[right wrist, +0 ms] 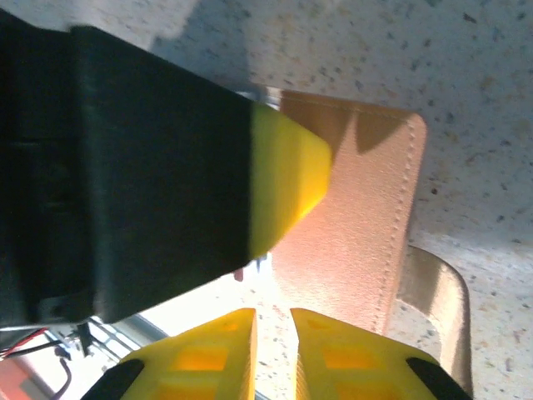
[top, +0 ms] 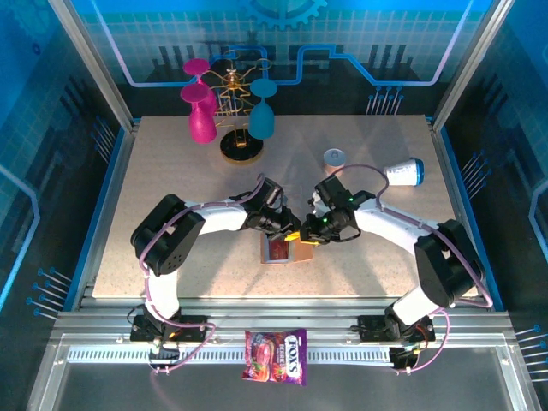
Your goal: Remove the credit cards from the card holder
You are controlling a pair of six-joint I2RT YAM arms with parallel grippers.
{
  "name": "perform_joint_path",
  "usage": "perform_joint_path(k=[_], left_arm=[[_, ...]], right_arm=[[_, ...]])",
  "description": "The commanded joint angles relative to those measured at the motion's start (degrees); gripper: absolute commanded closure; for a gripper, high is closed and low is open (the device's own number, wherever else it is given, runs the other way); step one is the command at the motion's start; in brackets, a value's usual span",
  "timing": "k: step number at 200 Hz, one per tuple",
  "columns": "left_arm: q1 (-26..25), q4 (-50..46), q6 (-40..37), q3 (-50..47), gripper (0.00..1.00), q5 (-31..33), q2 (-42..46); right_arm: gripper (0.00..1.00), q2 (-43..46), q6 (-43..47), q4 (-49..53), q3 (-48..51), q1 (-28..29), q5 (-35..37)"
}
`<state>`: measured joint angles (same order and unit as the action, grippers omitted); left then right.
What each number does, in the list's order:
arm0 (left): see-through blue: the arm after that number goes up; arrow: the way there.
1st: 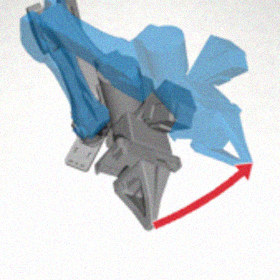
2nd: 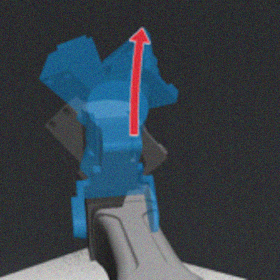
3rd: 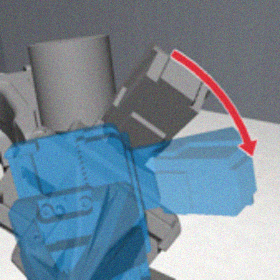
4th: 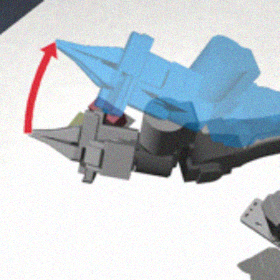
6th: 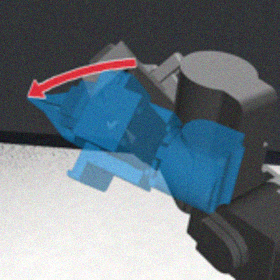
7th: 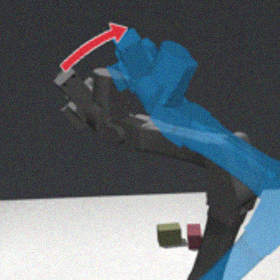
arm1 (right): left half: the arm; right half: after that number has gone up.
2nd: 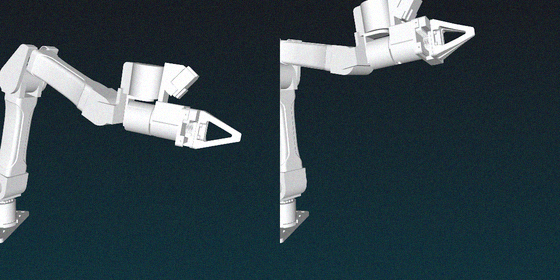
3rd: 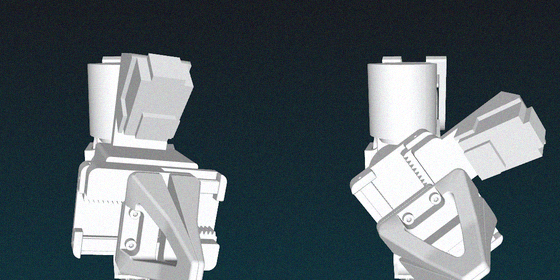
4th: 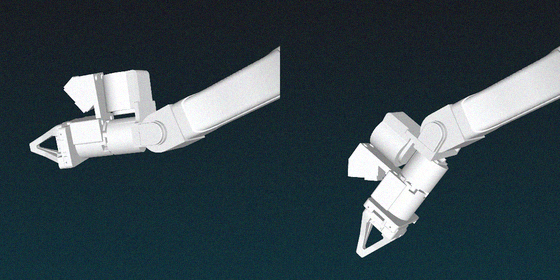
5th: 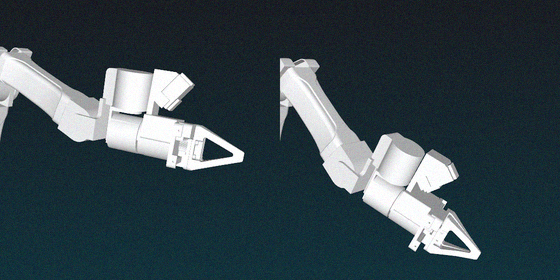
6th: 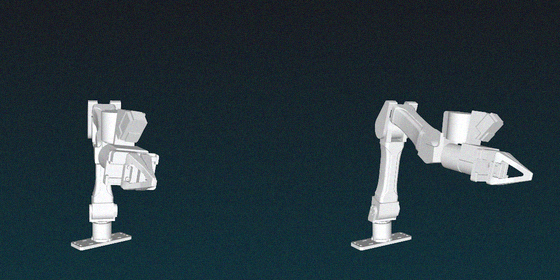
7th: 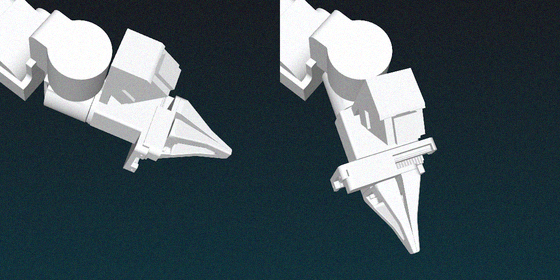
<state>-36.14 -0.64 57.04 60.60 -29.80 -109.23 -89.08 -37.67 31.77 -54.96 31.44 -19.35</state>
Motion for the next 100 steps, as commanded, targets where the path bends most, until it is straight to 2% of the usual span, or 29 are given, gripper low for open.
perform_joint_path(k=[1, 56, 100], left_arm=[[0.5, 0.3, 1.4, -1.1, 0.82, 1.0, 3.1], [1.5, -4.7, -0.8, -1.5, 0.82, 4.7, 8.3], [2.9, -7.7, -2.0, -4.3, 0.81, 5.1, 12.8]], right_arm=[[0.81, -1.6, 1.7, 3.9, -0.6, 1.1, 4.0], [0.8, -4.8, 2.5, 4.1, -2.5, 1.5, 4.1], [0.8, -7.3, 1.8, 2.5, -5.0, 2.4, 1.7]])
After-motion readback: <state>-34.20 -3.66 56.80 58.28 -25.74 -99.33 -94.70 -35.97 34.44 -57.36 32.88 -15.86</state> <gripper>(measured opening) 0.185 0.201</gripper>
